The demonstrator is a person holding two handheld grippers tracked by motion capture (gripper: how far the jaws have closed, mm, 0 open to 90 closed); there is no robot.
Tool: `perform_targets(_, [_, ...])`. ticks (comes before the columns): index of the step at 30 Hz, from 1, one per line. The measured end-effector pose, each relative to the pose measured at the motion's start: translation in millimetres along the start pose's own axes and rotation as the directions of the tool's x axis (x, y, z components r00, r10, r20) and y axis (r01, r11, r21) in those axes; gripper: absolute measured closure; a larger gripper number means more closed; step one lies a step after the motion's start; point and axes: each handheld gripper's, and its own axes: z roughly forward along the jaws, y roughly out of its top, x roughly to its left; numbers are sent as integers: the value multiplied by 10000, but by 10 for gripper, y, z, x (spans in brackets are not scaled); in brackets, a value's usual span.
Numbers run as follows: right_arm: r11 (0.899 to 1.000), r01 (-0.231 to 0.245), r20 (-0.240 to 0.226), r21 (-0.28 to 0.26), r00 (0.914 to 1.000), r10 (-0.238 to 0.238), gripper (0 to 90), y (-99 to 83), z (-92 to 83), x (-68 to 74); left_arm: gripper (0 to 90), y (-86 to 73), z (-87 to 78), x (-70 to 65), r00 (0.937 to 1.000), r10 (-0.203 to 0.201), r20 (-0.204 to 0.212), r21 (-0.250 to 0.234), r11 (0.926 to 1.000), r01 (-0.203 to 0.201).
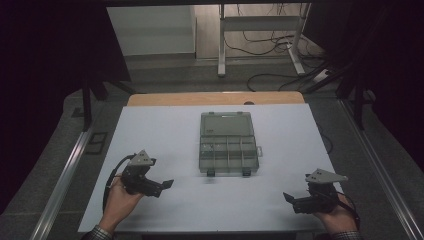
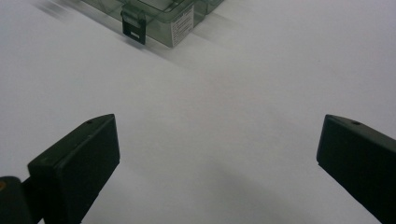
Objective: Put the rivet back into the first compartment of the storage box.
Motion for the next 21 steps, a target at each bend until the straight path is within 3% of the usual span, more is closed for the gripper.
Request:
perform_targets(10, [10000,38,-65,40,10000,-38,0,0,3,11,0,-233,-150,-40,9982,-31,-594,250,9997,46])
perform_targets(21, [9997,169,-10,157,9999,-169,0,-1,22,19,0,-359,-213,-40,9966,-125,-816,560,9983,171])
